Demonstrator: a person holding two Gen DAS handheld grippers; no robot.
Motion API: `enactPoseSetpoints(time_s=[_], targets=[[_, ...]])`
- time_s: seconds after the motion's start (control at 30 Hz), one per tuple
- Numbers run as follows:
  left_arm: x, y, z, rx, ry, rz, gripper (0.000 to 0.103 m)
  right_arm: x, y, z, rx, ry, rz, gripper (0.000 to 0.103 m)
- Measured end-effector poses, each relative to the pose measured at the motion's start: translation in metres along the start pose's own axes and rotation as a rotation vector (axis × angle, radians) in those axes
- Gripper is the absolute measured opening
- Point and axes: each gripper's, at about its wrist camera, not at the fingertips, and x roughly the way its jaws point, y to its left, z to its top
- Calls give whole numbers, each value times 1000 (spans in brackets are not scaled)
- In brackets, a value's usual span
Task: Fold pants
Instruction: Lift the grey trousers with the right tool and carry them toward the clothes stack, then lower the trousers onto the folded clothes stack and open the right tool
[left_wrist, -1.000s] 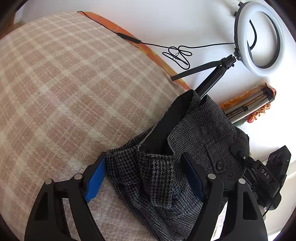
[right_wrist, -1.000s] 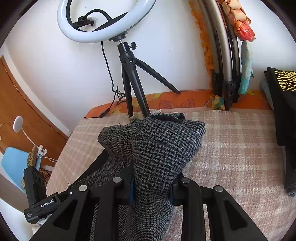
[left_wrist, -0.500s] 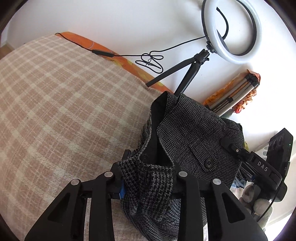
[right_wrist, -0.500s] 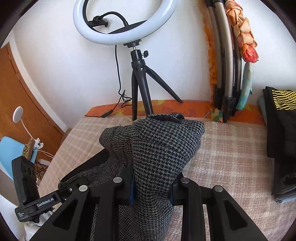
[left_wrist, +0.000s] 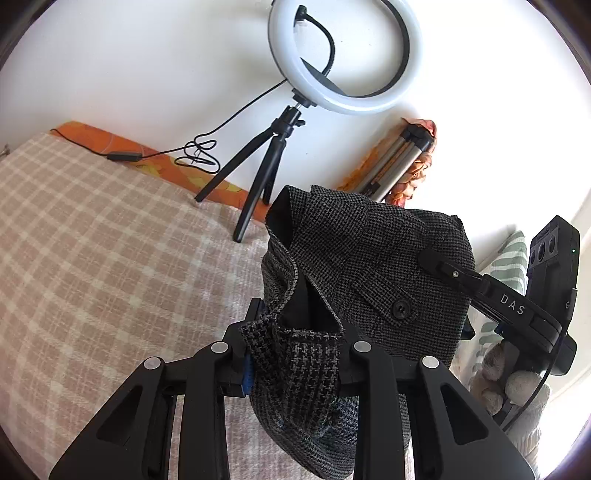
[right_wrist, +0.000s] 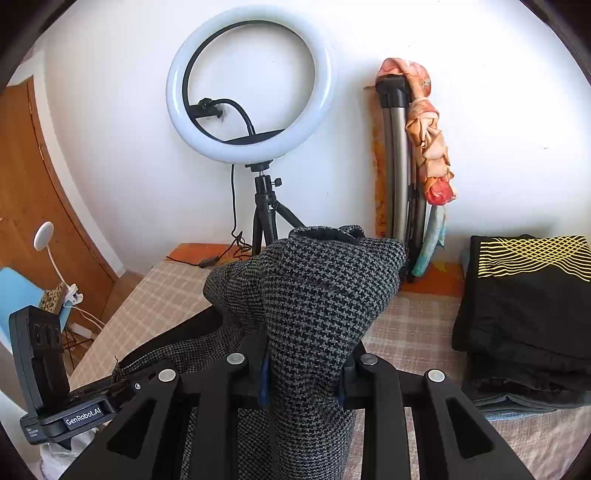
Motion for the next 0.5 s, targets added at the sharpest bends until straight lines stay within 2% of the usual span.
enactPoseSetpoints(time_s=[0.27,0.5], targets=[[15,-73,14,132,-11,-62,27,-53,-44,23,23,-80,-57,25],[44,-143,25,190,-24,-135,27,-94,-102,54,41,-136,-137,25]])
